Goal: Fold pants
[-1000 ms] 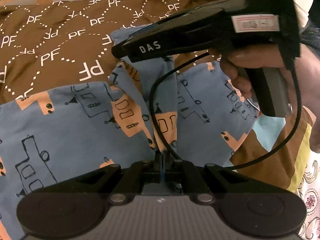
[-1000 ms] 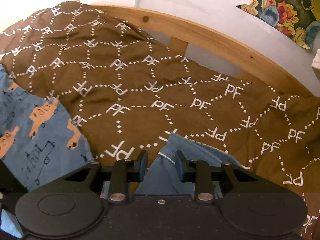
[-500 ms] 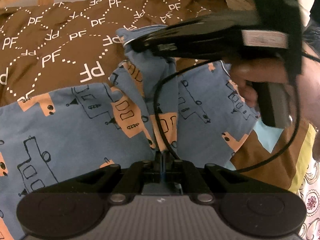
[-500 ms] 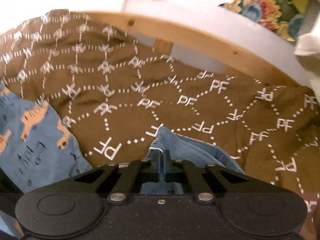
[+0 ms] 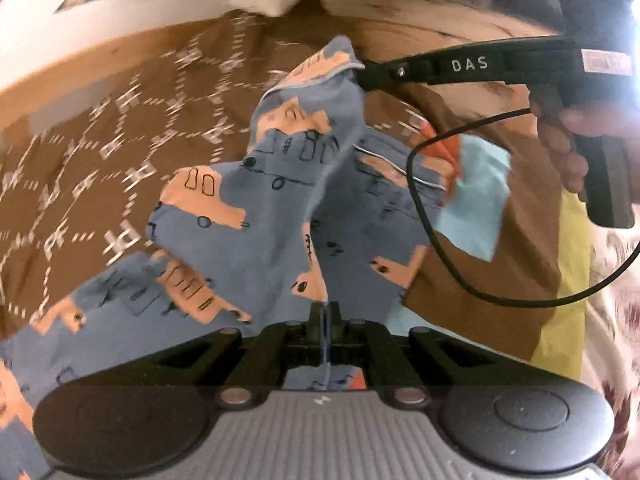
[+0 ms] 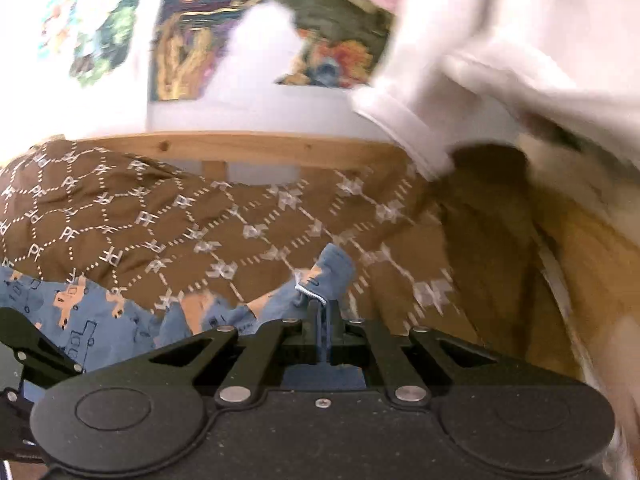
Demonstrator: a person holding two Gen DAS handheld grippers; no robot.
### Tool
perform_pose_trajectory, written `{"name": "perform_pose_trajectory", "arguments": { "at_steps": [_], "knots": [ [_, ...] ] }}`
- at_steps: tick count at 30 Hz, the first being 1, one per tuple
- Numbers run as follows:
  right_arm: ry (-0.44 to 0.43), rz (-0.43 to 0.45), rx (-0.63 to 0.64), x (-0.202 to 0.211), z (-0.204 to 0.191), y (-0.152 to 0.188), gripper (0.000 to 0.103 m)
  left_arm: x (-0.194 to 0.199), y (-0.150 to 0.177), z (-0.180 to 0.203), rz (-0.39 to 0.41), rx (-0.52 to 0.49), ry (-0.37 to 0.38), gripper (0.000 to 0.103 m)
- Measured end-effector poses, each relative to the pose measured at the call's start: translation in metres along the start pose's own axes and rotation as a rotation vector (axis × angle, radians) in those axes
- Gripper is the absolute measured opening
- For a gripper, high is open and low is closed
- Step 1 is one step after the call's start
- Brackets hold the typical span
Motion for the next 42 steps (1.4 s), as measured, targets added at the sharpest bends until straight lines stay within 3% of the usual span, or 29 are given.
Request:
{"name": "perform_pose_trajectory", "arguments": {
  "at_steps": [4, 8, 15, 22, 26, 29, 40, 41, 42],
  "knots": [
    [0.038, -0.073, -0.045, 0.010, 0.018, 0.031, 0.000, -0.005, 0.001, 0.020, -0.030, -0.098, -0.004, 0.001],
    [0.046, -0.154, -0.101, 0.005, 0.032, 0.057, 0.002, -0.011, 0.004, 0.028, -0.062, -0.134, -0.015, 0.001],
    [-0.040, -0.190, -0.267, 0.003, 0.054, 0.064, 0.044, -0.015, 0.005, 0.030, -0.079, -0.127, -0.016, 0.001],
    [-0.091, -0.170, -0.330, -0.001, 0.060, 0.046, 0.058, -0.015, 0.007, 0.027, -0.084, -0.119, -0.013, 0.001],
    [-0.056, -0.186, -0.313, -0.016, 0.059, 0.040, 0.052, -0.018, 0.007, 0.027, -0.092, -0.115, -0.014, 0.001],
    [0.000, -0.197, -0.298, -0.026, 0.060, 0.039, 0.040, -0.018, 0.007, 0.027, -0.092, -0.113, -0.013, 0.001],
    [0.046, -0.233, -0.327, -0.027, 0.068, 0.046, 0.038, -0.020, 0.007, 0.025, -0.097, -0.096, -0.008, 0.001],
    [0.049, -0.231, -0.325, -0.029, 0.068, 0.045, 0.036, -0.020, 0.007, 0.025, -0.098, -0.095, -0.009, 0.001],
    [0.057, -0.221, -0.316, -0.030, 0.067, 0.043, 0.021, -0.020, 0.007, 0.025, -0.098, -0.092, -0.010, 0.001]
  ]
}}
Point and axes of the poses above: each gripper's, at about its wrist camera, not at the fingertips, and x roughly against the way its jaws point, z to its right, y to its underside, the point moved 4 cm from there along -x, roughly the way its jaws point, and after that the axes turned 11 degrees about -x, right-handed, at the moved point
